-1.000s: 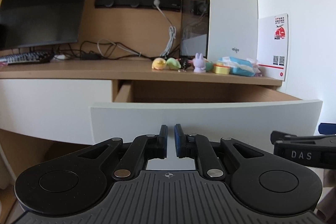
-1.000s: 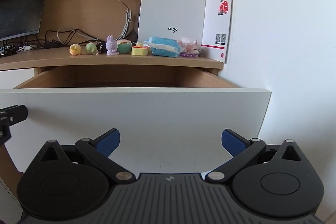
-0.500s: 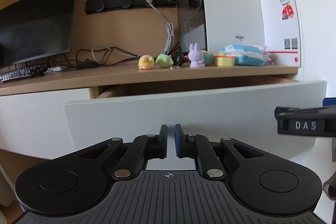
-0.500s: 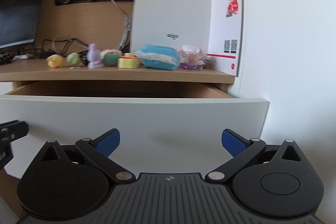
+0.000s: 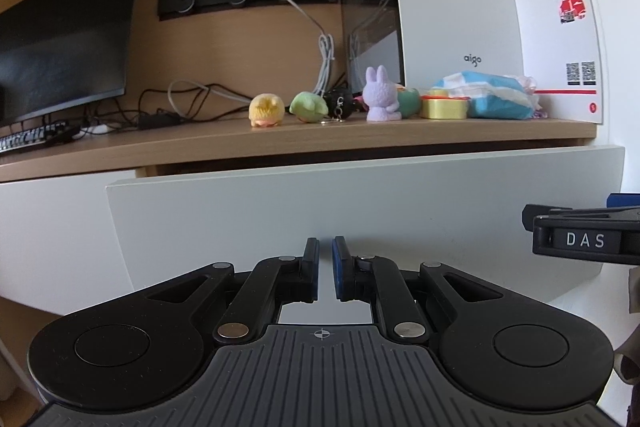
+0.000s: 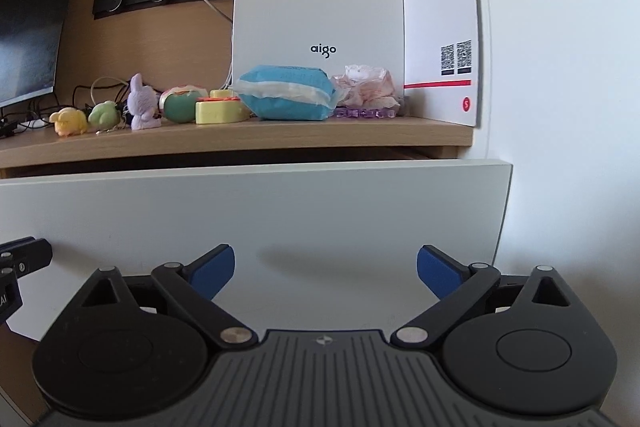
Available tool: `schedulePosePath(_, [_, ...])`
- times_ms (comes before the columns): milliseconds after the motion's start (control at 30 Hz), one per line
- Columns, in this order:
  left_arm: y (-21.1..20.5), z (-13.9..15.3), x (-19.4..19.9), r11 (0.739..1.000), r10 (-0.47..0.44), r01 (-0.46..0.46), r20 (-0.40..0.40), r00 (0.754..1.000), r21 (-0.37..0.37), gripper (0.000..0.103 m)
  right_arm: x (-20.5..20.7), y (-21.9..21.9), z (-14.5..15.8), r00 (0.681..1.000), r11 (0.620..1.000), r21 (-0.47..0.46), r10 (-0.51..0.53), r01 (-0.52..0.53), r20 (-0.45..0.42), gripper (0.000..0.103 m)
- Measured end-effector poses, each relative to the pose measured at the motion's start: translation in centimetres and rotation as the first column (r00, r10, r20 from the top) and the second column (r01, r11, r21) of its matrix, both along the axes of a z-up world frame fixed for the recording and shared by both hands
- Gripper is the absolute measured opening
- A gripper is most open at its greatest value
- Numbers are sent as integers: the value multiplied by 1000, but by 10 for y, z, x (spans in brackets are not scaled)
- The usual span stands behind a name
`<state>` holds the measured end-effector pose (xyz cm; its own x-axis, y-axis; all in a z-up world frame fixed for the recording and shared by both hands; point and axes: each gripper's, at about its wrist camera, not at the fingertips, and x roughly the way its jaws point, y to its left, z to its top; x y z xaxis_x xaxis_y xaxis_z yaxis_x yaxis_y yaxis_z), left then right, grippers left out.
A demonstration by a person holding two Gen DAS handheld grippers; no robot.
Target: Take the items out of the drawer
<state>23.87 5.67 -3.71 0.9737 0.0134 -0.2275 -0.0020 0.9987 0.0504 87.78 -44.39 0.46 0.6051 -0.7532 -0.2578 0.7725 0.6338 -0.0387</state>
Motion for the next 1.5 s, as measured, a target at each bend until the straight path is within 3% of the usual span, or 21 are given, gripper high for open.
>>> schedulePosePath(533, [4,-2,42,1000,11,-10,13,1000,-11,12,37,-37,-2,999,999,-23,44,-44,11,99])
schedulePosePath(933, [4,-3,41,999,18,-17,33,999,-30,12,51,-33,-1,995,994,-51,98,-98,-12,103])
schedulePosePath(1067, [10,-2,43,996,-2,4,20,1000,-92,12,52,-33,2,997,997,-38,73,-74,-19,103])
schedulePosePath(1167, [15,1,49,984,-68,60,-43,997,-170,12,48,-30,9,997,998,-12,69,-69,-16,103])
schedulePosePath(1200, [17,3,51,980,-76,61,-73,994,-189,16,46,-27,11,997,998,-4,70,-70,-15,103])
schedulePosePath(1300, [31,13,34,966,-49,24,-92,995,-256,17,36,-13,19,997,997,4,75,-75,-26,103])
schedulePosePath(1500, [45,38,-37,973,-66,39,-114,991,-226,18,0,32,35,997,994,84,75,-74,-13,103])
